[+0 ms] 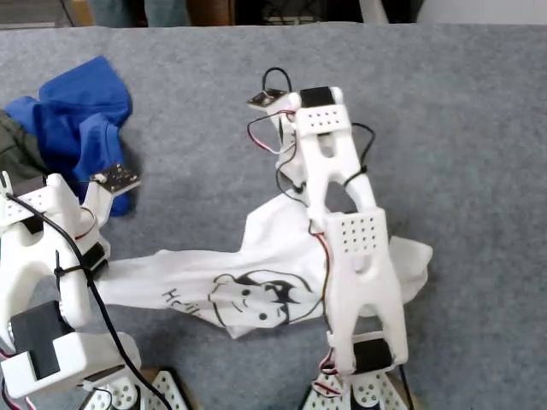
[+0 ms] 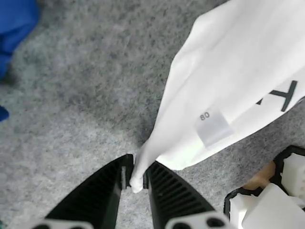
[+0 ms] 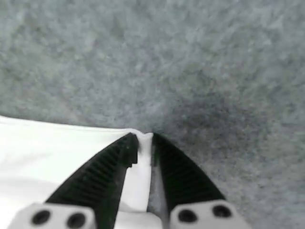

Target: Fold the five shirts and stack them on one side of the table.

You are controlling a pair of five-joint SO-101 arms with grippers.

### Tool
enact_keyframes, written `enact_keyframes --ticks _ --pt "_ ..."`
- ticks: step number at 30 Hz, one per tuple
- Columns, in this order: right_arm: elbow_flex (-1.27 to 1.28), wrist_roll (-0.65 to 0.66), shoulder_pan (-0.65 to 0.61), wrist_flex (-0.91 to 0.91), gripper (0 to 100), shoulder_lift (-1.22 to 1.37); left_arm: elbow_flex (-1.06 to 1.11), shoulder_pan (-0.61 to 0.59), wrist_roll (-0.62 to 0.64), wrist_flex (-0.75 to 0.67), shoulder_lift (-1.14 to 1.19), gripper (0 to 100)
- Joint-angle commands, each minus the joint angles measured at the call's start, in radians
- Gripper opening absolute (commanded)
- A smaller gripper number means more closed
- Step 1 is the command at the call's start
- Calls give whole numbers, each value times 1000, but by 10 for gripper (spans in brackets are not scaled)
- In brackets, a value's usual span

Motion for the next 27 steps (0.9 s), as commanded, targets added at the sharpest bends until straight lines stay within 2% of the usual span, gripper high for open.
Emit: enact_keyframes --ticks 1,5,8,10,15,18,22,27 --pt "7 -55 -9 3 14 5 -8 1 -8 -9 -28 29" --pt "-10 -91 9 17 14 -22 -22 19 77 -12 -35 29" --pt "-25 -112 40 21 14 -97 -48 67 198 -38 -34 29" --pt "-19 -132 68 23 14 -179 -71 120 339 -68 -35 29" --pt "44 -209 137 23 14 -466 -245 285 781 -66 -37 29" --pt "87 -250 176 23 14 -677 -364 348 967 -66 -37 29" --pt "124 -288 242 23 14 -963 -568 387 1089 -35 -37 29" --pt "120 -285 315 15 14 -1247 -997 438 1142 189 -35 29"
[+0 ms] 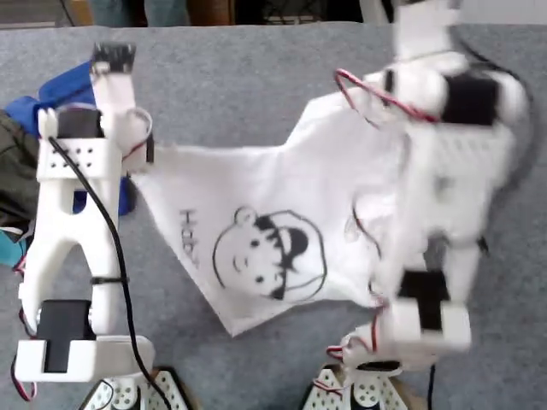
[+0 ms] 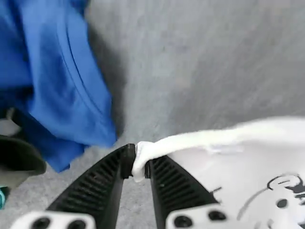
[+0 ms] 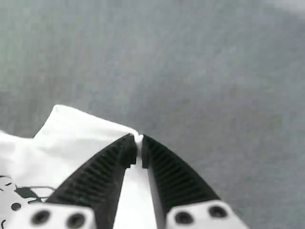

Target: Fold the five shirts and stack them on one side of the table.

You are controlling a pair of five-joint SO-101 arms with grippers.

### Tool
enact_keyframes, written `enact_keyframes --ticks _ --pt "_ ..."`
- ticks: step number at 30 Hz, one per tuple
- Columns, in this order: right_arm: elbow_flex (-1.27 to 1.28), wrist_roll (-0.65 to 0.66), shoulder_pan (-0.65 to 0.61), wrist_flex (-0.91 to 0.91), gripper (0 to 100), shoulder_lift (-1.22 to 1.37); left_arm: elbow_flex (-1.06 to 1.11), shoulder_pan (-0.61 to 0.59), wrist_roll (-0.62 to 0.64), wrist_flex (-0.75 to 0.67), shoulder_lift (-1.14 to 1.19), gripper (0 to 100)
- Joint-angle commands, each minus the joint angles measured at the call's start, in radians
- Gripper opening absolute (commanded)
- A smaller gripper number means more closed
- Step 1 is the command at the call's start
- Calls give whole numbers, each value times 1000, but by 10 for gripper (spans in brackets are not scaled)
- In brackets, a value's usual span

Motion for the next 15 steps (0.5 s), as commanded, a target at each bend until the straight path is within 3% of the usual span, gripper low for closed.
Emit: enact_keyframes --ticks 1,4,7,15 --pt "-5 -9 68 -11 14 -234 -412 44 31 170 -34 29" --pt "-5 -12 133 -69 14 -358 -722 90 31 299 -28 29" --pt "-5 -14 206 -153 14 -456 -857 120 32 302 -38 28" --pt "-5 -14 321 -416 14 -591 -814 124 32 302 -192 28"
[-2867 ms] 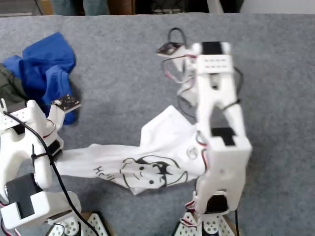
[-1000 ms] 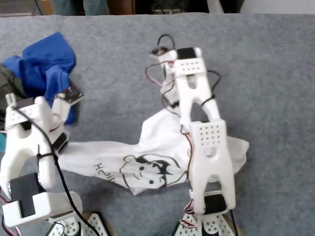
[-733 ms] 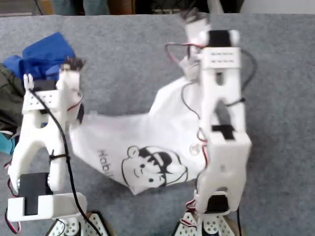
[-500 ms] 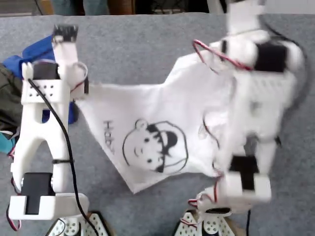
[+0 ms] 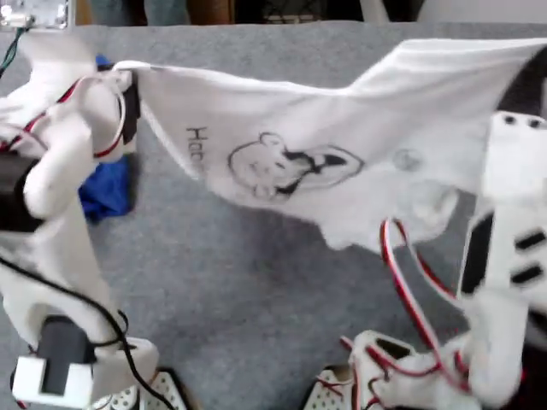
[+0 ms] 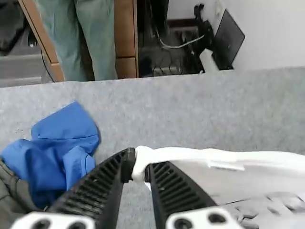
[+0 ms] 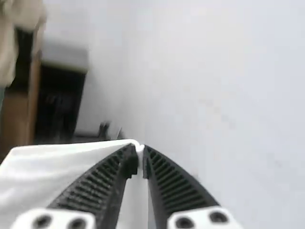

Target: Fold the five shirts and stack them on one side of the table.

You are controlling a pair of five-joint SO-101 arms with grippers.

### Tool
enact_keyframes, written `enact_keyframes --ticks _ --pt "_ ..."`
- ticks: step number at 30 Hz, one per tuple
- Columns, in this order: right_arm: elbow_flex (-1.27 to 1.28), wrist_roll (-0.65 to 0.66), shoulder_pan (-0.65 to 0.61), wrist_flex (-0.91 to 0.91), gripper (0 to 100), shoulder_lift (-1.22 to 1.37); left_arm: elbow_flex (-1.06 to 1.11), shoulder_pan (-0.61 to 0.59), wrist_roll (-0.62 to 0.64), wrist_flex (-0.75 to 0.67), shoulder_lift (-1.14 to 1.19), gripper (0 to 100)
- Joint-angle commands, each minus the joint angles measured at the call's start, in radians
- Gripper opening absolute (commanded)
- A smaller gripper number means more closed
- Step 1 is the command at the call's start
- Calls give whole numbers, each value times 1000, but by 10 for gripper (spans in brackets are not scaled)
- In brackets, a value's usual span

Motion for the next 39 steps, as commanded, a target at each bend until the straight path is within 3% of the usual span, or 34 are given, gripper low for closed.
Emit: enact_keyframes --ticks 1,8,15,19,22,27,33,36,39 --pt "-4 -12 40 -147 14 -30 22 8 8 5 -120 28" --pt "-5 -9 48 -325 14 -94 151 -2 -80 5 -405 28" --pt "-4 -3 49 -414 14 -176 430 -2 -110 5 -651 28" --pt "12 68 48 -408 14 -166 576 4 -112 -3 -743 29" --pt "74 132 44 -408 14 -116 691 1 -112 -87 -746 29" --pt "254 207 -9 -408 14 -24 1050 1 -110 -448 -746 29" --pt "584 275 -107 -529 14 143 1506 -1 -112 -1197 -598 29" --pt "691 252 -118 -704 14 263 1517 -1 -109 -1479 -374 29" --pt "668 158 -118 -802 14 400 1326 -2 -107 -1536 -109 29"
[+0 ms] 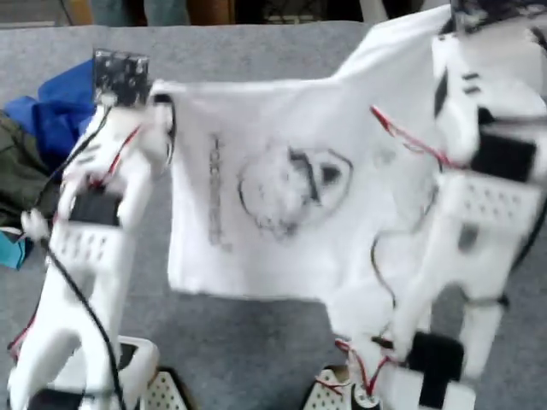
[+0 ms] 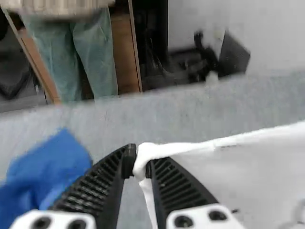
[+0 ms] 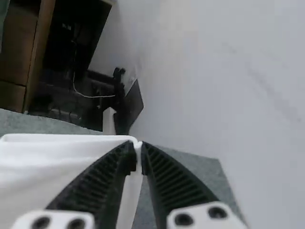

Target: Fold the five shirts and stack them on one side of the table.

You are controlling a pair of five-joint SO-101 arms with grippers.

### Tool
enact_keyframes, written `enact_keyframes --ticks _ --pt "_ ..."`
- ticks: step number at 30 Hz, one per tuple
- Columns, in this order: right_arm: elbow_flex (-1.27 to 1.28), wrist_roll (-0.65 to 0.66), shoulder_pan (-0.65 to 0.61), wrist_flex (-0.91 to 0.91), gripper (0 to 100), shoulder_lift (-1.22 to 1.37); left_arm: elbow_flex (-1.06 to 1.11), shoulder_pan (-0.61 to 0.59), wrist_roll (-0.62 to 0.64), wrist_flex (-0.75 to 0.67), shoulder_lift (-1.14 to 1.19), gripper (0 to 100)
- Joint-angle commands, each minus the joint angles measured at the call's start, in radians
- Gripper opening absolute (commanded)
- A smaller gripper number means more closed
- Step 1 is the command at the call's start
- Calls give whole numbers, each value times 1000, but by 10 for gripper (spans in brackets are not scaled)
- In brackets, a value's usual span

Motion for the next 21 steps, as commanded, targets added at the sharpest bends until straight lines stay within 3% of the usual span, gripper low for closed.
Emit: enact_keyframes --ticks 1,6,12,17,21 --pt "-47 -89 -12 -120 14 127 -249 -18 -5 -115 316 29" --pt "-288 -167 -12 -54 14 315 -789 -36 -5 152 689 29" --pt "-558 -164 -25 249 14 478 -1314 -35 -5 594 967 29" --pt "-664 -118 -26 626 14 492 -1552 -30 -8 1031 1049 29" --pt "-671 -44 -25 833 14 492 -1616 -27 -9 1283 1086 29"
